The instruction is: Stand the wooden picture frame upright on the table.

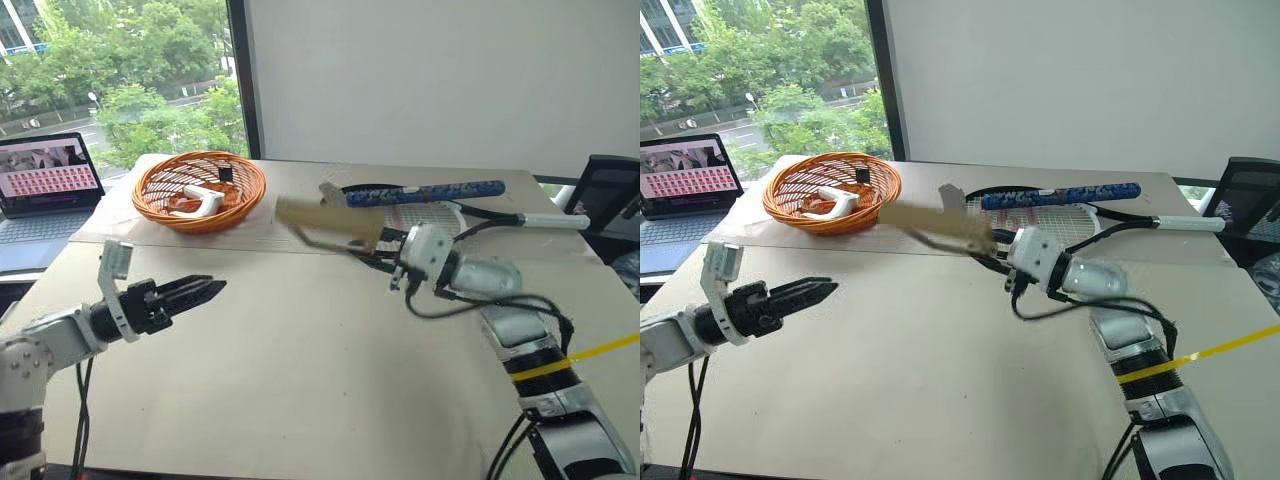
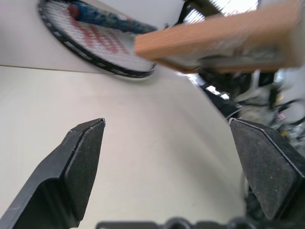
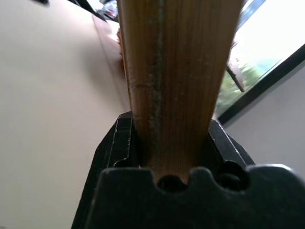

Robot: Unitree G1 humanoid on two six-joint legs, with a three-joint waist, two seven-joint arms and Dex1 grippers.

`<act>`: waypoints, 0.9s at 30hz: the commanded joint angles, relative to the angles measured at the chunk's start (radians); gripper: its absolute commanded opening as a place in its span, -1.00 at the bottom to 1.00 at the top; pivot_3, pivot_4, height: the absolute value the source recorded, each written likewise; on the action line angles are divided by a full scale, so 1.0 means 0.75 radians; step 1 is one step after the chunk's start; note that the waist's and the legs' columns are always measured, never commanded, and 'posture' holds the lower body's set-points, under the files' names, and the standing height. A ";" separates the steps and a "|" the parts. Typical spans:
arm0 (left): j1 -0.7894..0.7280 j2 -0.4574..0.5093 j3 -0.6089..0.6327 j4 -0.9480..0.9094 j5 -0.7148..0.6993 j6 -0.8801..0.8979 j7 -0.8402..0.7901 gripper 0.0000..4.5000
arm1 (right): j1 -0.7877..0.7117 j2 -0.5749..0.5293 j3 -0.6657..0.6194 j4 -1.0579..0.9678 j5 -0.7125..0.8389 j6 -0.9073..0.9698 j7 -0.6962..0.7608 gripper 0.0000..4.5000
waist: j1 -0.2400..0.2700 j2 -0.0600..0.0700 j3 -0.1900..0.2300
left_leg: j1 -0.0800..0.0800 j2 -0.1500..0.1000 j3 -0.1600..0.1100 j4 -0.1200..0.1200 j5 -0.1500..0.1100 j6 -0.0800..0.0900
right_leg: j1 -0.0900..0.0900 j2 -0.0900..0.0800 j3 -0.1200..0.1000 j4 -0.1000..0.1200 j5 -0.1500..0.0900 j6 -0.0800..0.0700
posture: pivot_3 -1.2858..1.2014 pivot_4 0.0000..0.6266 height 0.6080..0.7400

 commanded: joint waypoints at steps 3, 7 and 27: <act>0.061 -0.025 -0.005 -0.147 0.092 -0.170 -0.046 1.00 | -0.068 0.014 -0.059 0.003 0.196 0.509 0.027 -0.42 | 0.005 0.000 0.000 | 0.000 0.000 0.000 0.001 0.000 0.001 | -0.001 0.000 -0.001 0.000 0.000 -0.001 | 0.03 -0.52 0.74; 0.095 -0.036 -0.038 -0.188 0.239 -0.326 -0.035 1.00 | -0.157 0.088 -0.071 0.214 0.149 0.503 0.048 -0.42 | -0.006 -0.001 0.001 | 0.000 0.000 0.000 0.001 0.001 0.001 | -0.002 0.000 -0.001 0.000 0.000 -0.001 | 0.03 -0.52 0.74; 0.157 0.026 -0.095 -0.164 0.398 -0.569 -0.248 1.00 | -0.039 0.253 -0.091 0.310 0.212 0.934 0.156 -0.44 | -0.008 0.000 0.001 | -0.002 0.000 0.000 0.000 -0.001 0.004 | -0.003 0.000 -0.002 0.000 -0.001 -0.001 | 0.03 -0.52 0.74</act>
